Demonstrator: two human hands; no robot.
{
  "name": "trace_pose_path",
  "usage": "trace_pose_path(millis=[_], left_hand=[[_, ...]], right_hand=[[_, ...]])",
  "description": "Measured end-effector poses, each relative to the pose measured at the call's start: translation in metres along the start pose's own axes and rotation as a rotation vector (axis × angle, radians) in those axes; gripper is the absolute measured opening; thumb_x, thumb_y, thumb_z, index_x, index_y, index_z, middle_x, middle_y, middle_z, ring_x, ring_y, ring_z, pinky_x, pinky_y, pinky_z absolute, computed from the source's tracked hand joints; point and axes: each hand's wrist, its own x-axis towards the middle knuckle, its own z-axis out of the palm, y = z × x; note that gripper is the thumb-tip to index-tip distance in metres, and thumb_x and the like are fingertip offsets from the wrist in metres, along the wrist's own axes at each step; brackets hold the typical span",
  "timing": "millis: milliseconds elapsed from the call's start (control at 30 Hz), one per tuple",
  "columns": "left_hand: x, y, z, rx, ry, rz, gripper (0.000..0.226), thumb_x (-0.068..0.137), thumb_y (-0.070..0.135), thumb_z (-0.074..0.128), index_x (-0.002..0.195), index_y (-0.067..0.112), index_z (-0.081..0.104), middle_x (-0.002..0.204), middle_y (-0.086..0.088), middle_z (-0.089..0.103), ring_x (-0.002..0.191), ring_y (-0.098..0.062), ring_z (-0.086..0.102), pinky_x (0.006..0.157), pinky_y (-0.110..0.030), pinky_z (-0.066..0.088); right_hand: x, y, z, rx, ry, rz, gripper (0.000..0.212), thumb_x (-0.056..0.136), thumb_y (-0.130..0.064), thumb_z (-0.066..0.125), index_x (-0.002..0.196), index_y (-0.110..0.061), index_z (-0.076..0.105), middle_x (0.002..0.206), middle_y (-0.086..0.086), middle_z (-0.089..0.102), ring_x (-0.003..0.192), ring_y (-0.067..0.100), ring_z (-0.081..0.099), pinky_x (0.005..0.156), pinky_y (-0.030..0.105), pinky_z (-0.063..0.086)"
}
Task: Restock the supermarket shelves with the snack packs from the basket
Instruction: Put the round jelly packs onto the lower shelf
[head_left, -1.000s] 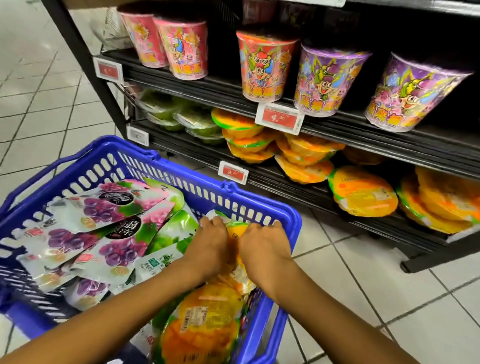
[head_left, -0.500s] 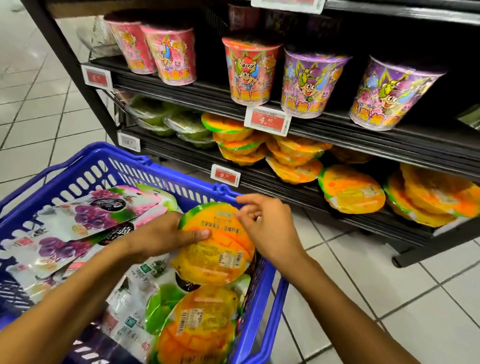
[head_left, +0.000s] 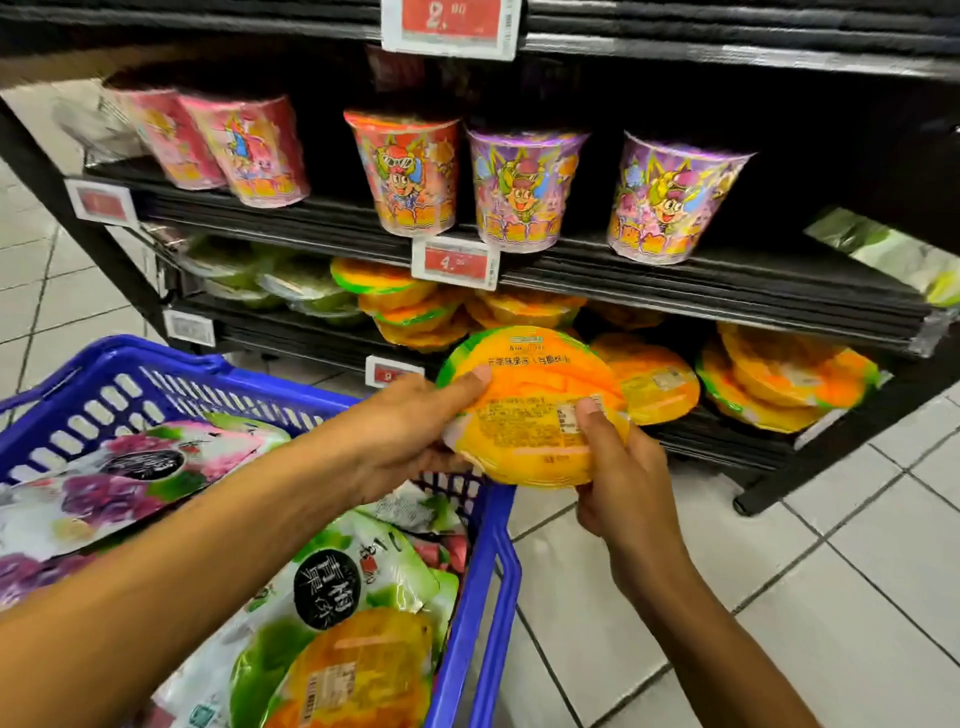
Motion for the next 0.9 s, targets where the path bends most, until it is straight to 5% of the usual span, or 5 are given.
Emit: trace_pose_path(millis=[133, 300, 600, 767, 900], left_hand=[[0.028, 0.006, 0.036, 0.149, 0.038, 0.189, 0.012, 0.096, 0.015, 0.058, 0.092, 0.010, 0.067, 0.085, -0.007, 0.073, 0.068, -0.013, 0.070, 0.062, -0.024, 0.059], [0.056, -0.002, 0.076, 0.039, 0.037, 0.138, 0.011, 0.091, 0.000, 0.062, 0.092, 0.008, 0.068, 0.085, -0.006, 0.073, 0.072, -0.017, 0.069, 0.068, -0.031, 0.059], [0.093, -0.011, 0.111, -0.178, 0.109, 0.043, 0.005, 0.094, 0.000, 0.058, 0.090, -0.003, 0.061, 0.081, -0.011, 0.061, 0.053, -0.008, 0.063, 0.052, -0.017, 0.057], [0.106, -0.008, 0.110, -0.296, 0.168, 0.067, 0.024, 0.091, -0.002, 0.062, 0.113, -0.013, 0.060, 0.103, -0.017, 0.065, 0.084, -0.021, 0.065, 0.060, -0.019, 0.059], [0.108, -0.007, 0.112, -0.313, 0.146, 0.061, 0.008, 0.091, 0.000, 0.063, 0.098, -0.003, 0.060, 0.107, -0.021, 0.065, 0.079, -0.019, 0.066, 0.064, -0.021, 0.060]], right_hand=[[0.014, 0.012, -0.021, 0.037, 0.191, 0.050, 0.028, 0.100, -0.038, 0.050, 0.074, -0.029, 0.054, 0.044, -0.021, 0.049, 0.041, -0.003, 0.047, 0.044, 0.010, 0.032], [0.029, 0.026, -0.053, -0.033, 0.360, 0.033, 0.029, 0.100, -0.039, 0.049, 0.074, -0.028, 0.055, 0.045, -0.020, 0.051, 0.044, -0.002, 0.047, 0.048, 0.018, 0.035], [0.072, 0.025, -0.071, -0.092, 0.401, 0.054, 0.031, 0.097, -0.043, 0.051, 0.116, -0.018, 0.055, 0.087, 0.000, 0.056, 0.084, 0.024, 0.053, 0.075, 0.039, 0.042], [0.083, 0.025, -0.067, 0.041, 0.356, 0.062, 0.030, 0.100, -0.033, 0.053, 0.122, -0.014, 0.045, 0.061, 0.002, 0.051, 0.045, 0.009, 0.049, 0.045, 0.027, 0.046], [0.084, 0.026, -0.065, 0.097, 0.354, 0.037, 0.029, 0.102, -0.036, 0.048, 0.120, -0.013, 0.050, 0.064, 0.004, 0.055, 0.045, 0.010, 0.052, 0.054, 0.033, 0.055]])
